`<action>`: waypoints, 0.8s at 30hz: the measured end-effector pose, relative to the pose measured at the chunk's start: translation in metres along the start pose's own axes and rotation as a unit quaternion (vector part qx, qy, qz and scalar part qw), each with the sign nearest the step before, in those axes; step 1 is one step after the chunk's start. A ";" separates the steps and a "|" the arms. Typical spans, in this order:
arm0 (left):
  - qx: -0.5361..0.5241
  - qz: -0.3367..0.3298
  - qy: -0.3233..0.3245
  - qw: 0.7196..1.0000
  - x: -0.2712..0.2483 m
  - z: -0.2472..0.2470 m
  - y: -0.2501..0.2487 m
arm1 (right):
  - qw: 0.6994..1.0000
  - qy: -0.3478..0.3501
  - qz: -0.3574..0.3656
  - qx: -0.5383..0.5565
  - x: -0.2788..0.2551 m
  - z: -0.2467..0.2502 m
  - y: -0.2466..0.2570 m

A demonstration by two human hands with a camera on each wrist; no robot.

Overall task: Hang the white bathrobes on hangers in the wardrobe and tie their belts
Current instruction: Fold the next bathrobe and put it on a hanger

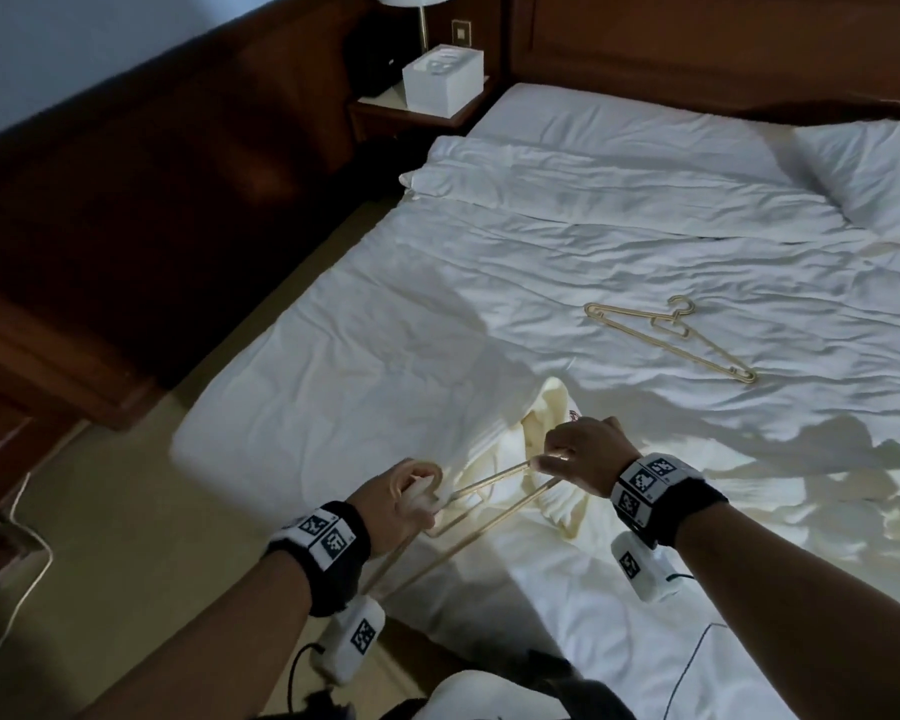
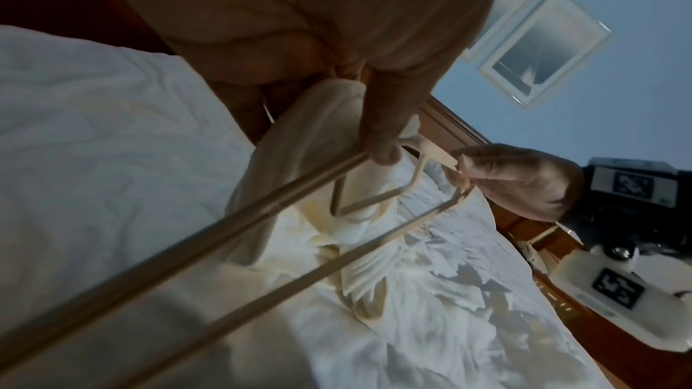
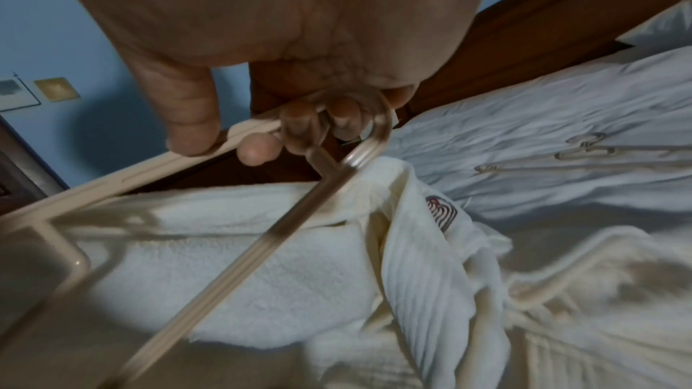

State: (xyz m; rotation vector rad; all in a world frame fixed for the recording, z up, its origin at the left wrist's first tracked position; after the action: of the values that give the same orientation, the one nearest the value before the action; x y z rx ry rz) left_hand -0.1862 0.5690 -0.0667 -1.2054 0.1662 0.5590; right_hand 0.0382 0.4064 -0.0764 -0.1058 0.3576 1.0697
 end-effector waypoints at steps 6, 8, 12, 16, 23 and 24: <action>0.084 0.043 -0.005 0.996 -0.028 -0.038 0.014 | 0.991 0.131 -0.028 -0.024 -0.019 -0.023 0.013; 0.116 0.053 -0.018 0.992 -0.042 -0.055 0.008 | 0.990 0.120 -0.040 -0.056 -0.028 -0.028 0.027; 0.183 0.018 -0.065 0.981 -0.060 -0.076 -0.010 | 0.998 -0.026 0.050 0.009 -0.053 -0.018 0.066; 0.204 0.019 -0.107 0.973 -0.084 -0.086 -0.021 | 0.981 -0.063 0.186 -0.004 -0.070 -0.021 0.108; 0.173 0.057 -0.162 0.970 -0.139 -0.075 0.014 | 0.966 -0.031 0.254 -0.044 -0.062 -0.009 0.133; 0.147 0.059 -0.188 0.969 -0.149 -0.071 0.018 | 0.970 -0.026 0.240 -0.036 -0.060 -0.007 0.135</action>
State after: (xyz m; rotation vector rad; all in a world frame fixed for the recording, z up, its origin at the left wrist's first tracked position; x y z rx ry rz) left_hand -0.3100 0.4607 -0.0469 -0.7877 -0.0031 0.8257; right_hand -0.1063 0.4194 -0.0508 -0.0566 0.3040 1.5633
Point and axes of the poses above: each hand's wrist, its own x-axis towards the middle knuckle, its own z-axis out of the back of the hand, y = z × x, the point moved 5 cm from there along x, towards the middle knuckle, and after that the axes turned 12 degrees about -x, right-handed, at the moved point
